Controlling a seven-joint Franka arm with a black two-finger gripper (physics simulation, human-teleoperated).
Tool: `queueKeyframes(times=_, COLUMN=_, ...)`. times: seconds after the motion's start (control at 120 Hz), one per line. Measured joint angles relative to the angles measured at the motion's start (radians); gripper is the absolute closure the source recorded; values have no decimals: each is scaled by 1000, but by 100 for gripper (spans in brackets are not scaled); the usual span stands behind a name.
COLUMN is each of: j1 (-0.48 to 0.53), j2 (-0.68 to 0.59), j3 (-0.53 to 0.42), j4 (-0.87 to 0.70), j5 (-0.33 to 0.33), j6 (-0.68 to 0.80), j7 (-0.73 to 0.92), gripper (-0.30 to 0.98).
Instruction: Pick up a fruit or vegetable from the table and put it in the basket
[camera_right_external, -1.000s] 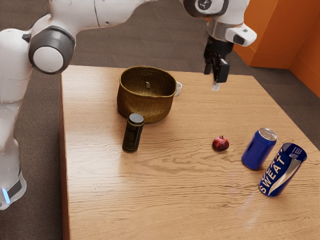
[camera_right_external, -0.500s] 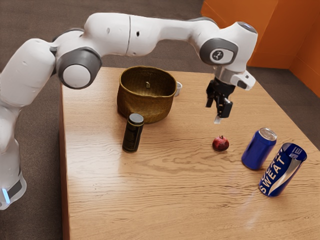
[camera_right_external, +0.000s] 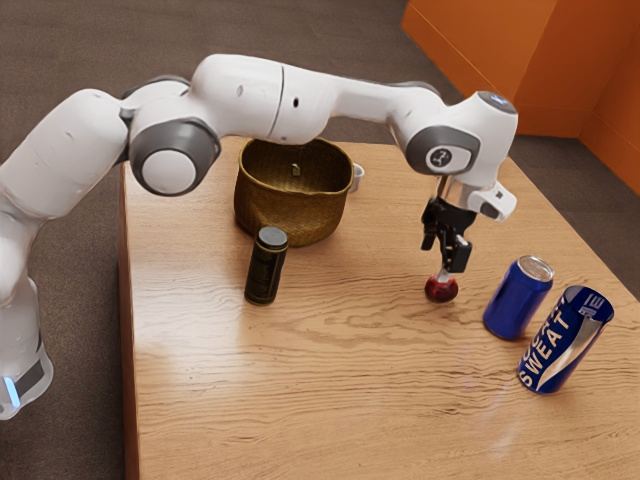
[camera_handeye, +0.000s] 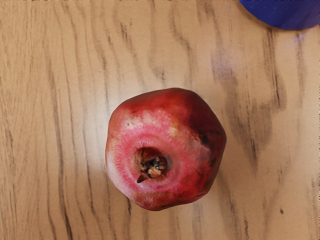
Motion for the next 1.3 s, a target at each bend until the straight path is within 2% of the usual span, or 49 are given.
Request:
queueKeyframes(times=0.9, j1=12, j2=94, j3=0, j4=0, j5=-18, j6=144, j7=-1, gripper=0)
queueKeyframes(times=1.15, j1=9, j2=104, j3=1, j4=-2, j5=-36, j6=158, j7=-4, gripper=33)
queueKeyframes(times=1.3, j1=10, j2=42, j3=3, j4=0, j5=-33, j6=132, j7=-9, gripper=34)
